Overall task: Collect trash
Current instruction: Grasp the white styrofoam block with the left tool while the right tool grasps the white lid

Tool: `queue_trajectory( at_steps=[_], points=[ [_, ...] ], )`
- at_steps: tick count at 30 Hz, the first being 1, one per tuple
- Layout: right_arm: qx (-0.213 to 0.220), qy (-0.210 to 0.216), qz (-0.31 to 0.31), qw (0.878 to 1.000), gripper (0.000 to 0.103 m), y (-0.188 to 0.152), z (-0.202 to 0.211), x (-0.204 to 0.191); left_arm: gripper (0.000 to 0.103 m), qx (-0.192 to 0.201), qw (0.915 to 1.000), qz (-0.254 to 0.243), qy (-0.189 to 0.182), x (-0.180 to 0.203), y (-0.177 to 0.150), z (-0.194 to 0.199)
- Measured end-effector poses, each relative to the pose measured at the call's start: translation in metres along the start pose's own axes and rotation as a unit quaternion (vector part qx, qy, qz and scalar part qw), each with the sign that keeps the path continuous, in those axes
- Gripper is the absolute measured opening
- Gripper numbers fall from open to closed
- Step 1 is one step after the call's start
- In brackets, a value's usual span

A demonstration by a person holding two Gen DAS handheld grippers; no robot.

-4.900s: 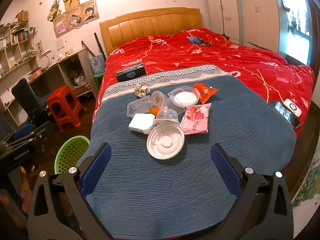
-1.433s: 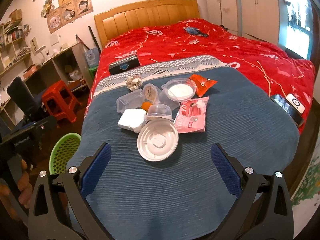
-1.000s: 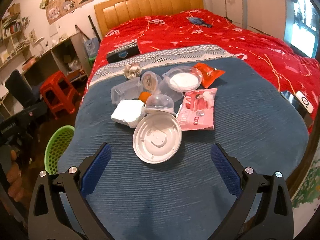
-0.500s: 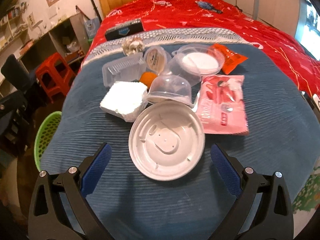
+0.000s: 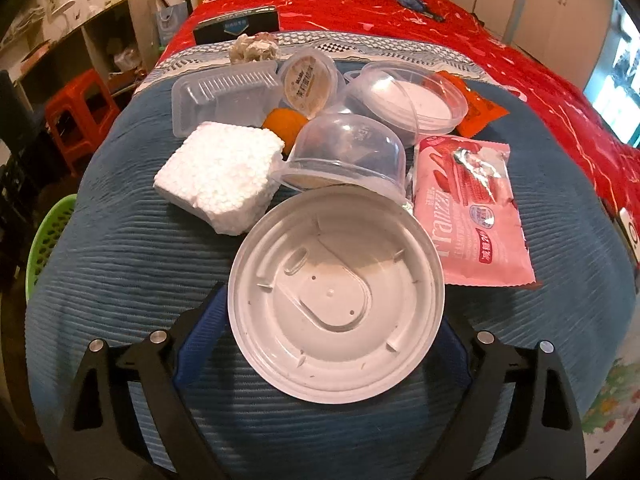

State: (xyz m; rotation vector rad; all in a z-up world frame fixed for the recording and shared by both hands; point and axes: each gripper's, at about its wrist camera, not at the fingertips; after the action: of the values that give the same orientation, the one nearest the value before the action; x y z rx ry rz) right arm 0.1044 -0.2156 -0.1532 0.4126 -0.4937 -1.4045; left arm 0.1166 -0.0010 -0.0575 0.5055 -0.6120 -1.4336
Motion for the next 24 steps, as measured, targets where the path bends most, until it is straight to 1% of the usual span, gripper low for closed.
queue_trajectory(
  at_steps=[2,6,11,15,17,19,21,24],
  points=[
    [0.004,0.003,-0.006,1.0,0.089,0.0,0.005,0.004,0.097,-0.001,1.0,-0.005,-0.005,0.004,0.0,-0.001],
    [0.015,0.009,-0.012,1.0,0.089,-0.006,0.022,0.013,0.097,-0.011,0.9991,-0.03,-0.027,0.02,0.001,-0.007],
    [0.028,0.024,-0.034,0.999,0.089,-0.018,0.049,0.037,0.097,-0.025,0.9959,-0.071,-0.049,0.052,0.0,-0.019],
    [0.043,0.034,-0.059,0.997,0.089,-0.023,0.069,0.059,0.097,-0.039,0.9903,-0.113,-0.071,0.084,-0.006,-0.035],
    [0.05,0.038,-0.071,0.996,0.089,-0.025,0.077,0.066,0.097,-0.043,0.9853,-0.146,-0.079,0.101,-0.011,-0.043],
    [0.056,0.038,-0.078,0.995,0.089,-0.026,0.082,0.071,0.097,-0.046,0.9815,-0.169,-0.077,0.111,-0.014,-0.051],
    [0.058,0.04,-0.084,0.994,0.089,-0.026,0.085,0.075,0.097,-0.05,0.9771,-0.189,-0.084,0.12,-0.015,-0.059],
    [0.058,0.046,-0.092,0.993,0.089,-0.027,0.084,0.078,0.097,-0.055,0.973,-0.207,-0.086,0.129,-0.014,-0.072]
  ],
)
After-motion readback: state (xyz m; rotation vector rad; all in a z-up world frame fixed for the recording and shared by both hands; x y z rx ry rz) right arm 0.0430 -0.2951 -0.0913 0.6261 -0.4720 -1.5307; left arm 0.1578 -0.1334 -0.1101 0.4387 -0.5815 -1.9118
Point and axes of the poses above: each gripper's, at about its wrist camera, not at the fingertips, and z roughly against the way its jaws point, x to its right, y to its top, and after that the axes turned 3 degrees about z, right-handed
